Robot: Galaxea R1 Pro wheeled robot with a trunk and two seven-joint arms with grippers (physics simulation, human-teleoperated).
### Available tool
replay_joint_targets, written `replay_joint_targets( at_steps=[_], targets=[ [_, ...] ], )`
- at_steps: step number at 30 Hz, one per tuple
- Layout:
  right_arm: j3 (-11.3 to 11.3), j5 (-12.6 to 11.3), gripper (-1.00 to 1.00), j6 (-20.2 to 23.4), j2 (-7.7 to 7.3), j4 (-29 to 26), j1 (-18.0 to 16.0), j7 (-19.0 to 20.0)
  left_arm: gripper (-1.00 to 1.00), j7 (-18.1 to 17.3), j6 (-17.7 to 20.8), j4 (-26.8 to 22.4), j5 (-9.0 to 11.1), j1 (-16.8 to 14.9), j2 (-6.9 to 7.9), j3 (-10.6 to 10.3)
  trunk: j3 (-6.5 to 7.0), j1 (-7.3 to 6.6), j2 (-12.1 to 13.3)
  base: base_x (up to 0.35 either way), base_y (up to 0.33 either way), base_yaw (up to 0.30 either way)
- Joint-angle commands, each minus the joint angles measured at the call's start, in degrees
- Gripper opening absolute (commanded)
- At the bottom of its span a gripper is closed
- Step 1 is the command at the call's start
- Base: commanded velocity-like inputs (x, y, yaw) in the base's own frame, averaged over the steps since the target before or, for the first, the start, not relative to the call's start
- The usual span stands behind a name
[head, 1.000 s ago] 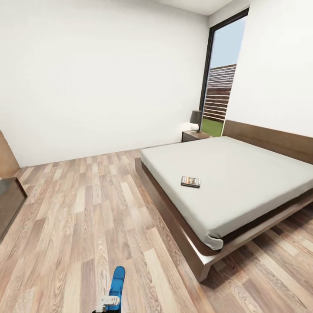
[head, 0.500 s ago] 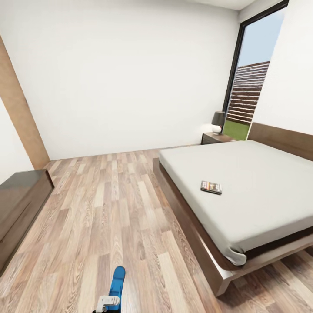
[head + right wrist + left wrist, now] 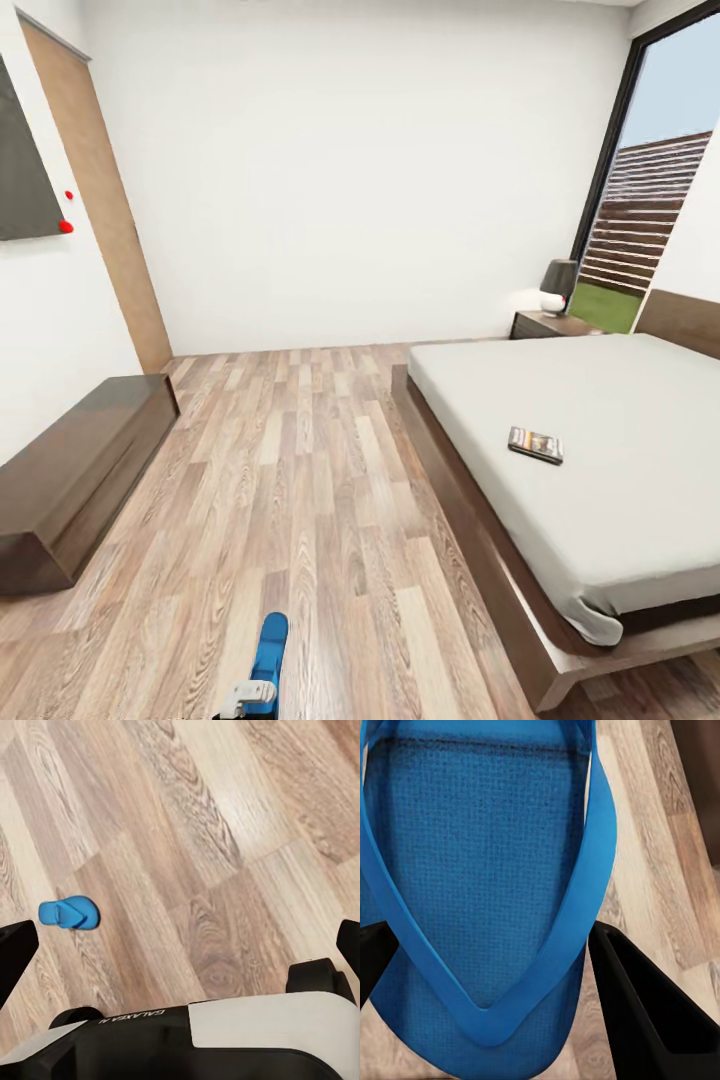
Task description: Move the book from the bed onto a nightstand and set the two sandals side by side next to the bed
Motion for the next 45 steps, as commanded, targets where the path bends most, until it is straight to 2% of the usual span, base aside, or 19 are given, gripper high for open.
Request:
replay_joint_targets(
  at_steps=[1,45],
  targets=[
    [-0.2,-0.5,1.00,0.5,0.01,0.0,0.0,0.3,-1.00,-0.4,0.0,0.1,0.2,-0.1,0.00,0.3,-0.05,0.00,0.0,0.000,0.000,0.293],
    [-0.2,-0.5,1.00,0.5,0.01,0.0,0.0,0.3,-1.00,-0.4,0.0,0.1,0.2,-0.1,0.00,0.3,-0.05,0.00,0.0,0.009,-0.010,0.293]
  ],
)
